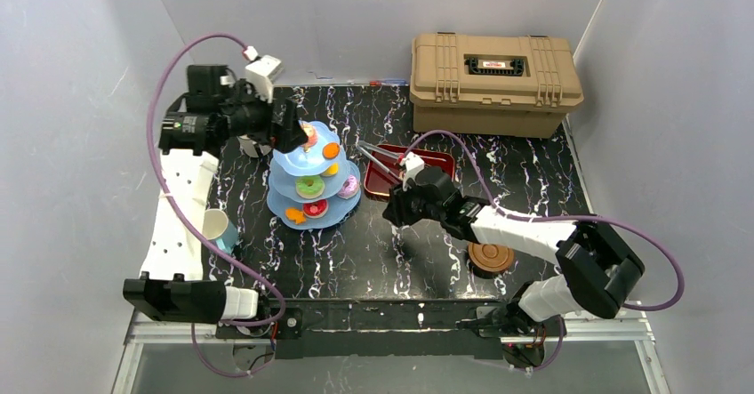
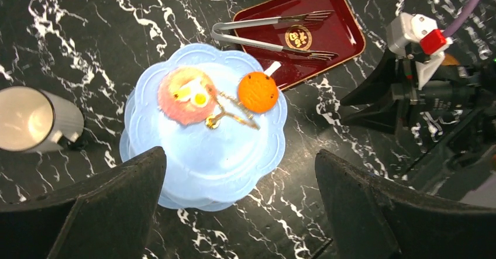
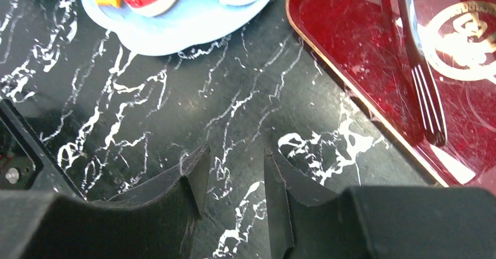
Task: Serve the afternoon tea
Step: Place the clamp on the tray, then move the desert table to the center of the board.
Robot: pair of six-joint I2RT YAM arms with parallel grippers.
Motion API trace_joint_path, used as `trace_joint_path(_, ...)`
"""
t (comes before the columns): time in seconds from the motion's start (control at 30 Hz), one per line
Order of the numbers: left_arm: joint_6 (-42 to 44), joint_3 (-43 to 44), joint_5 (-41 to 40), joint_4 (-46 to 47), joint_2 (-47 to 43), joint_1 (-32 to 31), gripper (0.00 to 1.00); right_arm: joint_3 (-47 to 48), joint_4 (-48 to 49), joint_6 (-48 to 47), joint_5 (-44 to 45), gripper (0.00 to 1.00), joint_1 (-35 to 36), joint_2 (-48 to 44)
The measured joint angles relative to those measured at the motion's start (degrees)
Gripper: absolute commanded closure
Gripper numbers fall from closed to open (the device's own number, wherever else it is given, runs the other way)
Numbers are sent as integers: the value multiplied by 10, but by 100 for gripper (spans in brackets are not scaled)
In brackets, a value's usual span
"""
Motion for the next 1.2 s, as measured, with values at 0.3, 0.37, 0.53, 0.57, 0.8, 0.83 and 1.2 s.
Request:
trace_joint_path(0.3,-19,-28,-149,64,16,-86,14,-7,114,31,13,45,6,41)
trace_joint_path(0.37,-22,-32,-169,72,19,-96,22,-7,141,43,13,46,6,70)
trace_joint_path(0.53,-33,-35,-190,92,30,-123,48,-7,192,65,24,46,6,135)
trace_joint_path(0.57,-35,-35,-192,96,33,-126,52,-7,198,68,28,45,6,143)
trace_joint_path(0.8,-47,-35,-200,100,59,-130,74,-12,239,81,70,45,6,168)
trace_joint_path(0.83,-47,-35,-201,100,60,-130,78,-15,247,85,80,45,6,169)
trace_joint_path(1.2,-48,-35,-202,114,61,-140,100,-45,289,131,192,44,2,172)
